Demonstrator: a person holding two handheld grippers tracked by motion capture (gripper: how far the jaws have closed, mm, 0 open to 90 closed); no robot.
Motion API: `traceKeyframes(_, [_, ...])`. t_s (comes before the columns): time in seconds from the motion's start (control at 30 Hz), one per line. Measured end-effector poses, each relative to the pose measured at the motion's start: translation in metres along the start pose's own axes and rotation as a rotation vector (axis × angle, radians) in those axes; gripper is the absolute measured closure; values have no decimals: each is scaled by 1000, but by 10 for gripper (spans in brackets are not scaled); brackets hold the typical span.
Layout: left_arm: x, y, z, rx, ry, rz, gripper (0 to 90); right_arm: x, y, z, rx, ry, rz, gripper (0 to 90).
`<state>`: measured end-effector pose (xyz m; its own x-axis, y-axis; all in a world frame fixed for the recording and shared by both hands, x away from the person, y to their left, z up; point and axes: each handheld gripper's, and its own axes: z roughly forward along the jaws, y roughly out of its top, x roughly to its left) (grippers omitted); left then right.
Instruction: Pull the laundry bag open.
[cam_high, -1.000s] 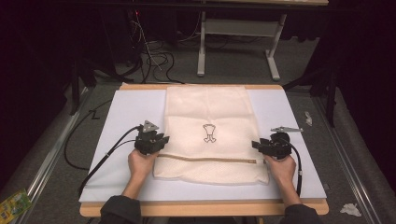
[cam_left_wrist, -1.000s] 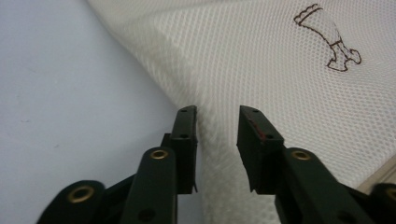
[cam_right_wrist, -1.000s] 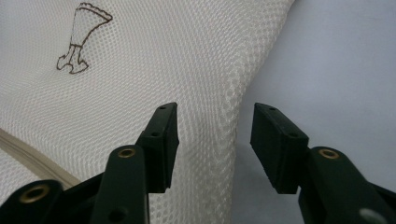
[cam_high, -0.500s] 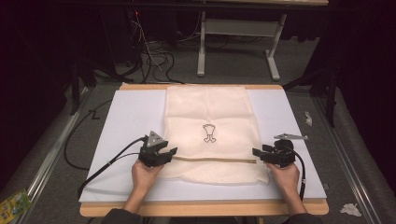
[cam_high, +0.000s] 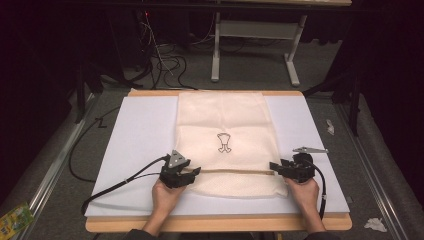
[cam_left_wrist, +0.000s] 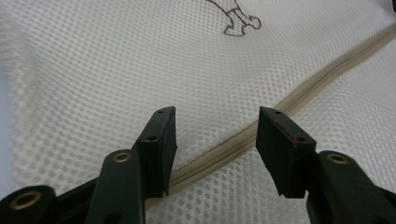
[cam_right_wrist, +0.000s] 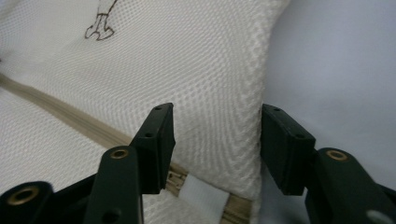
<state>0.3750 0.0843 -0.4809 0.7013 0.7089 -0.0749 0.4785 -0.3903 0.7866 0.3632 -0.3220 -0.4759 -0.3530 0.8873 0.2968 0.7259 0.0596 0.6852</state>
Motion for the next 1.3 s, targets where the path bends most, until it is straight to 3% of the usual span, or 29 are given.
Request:
traceKeyframes(0.13, [-9,2,4,8,-14,18,474,6,-5,0,-13,-9,-28,585])
traceKeyframes(0.37, [-6,6,7,11,-39,-23,468,10,-4,2,18,-30,-111,815])
traceKeyframes(0.47, [-4,9,4,16,-30,-25,467,12,-4,2,17,-21,-132,863])
traceKeyframes(0.6, [2,15,0,-8,-35,-37,473,6,0,-4,-29,35,-91,873])
traceKeyframes(0.7, [3,17,4,7,-52,-62,480,6,5,-6,-27,43,-107,875])
traceKeyframes(0.77, [-3,17,6,30,-51,-21,481,7,5,-7,-23,46,-110,877])
traceKeyframes(0.83, [-12,18,9,37,-85,16,485,8,4,-8,-27,55,-116,877])
traceKeyframes(1.0, [-19,23,14,10,-122,13,486,9,6,-11,-19,67,-121,881])
traceKeyframes(1.1, [-22,29,17,42,-108,35,483,11,8,-15,-29,77,-128,881])
traceKeyframes(1.2, [-28,34,18,34,-84,51,470,9,7,-14,-21,87,-124,881])
traceKeyframes(1.3, [-35,38,20,35,-92,51,456,10,10,-15,-29,106,-108,881])
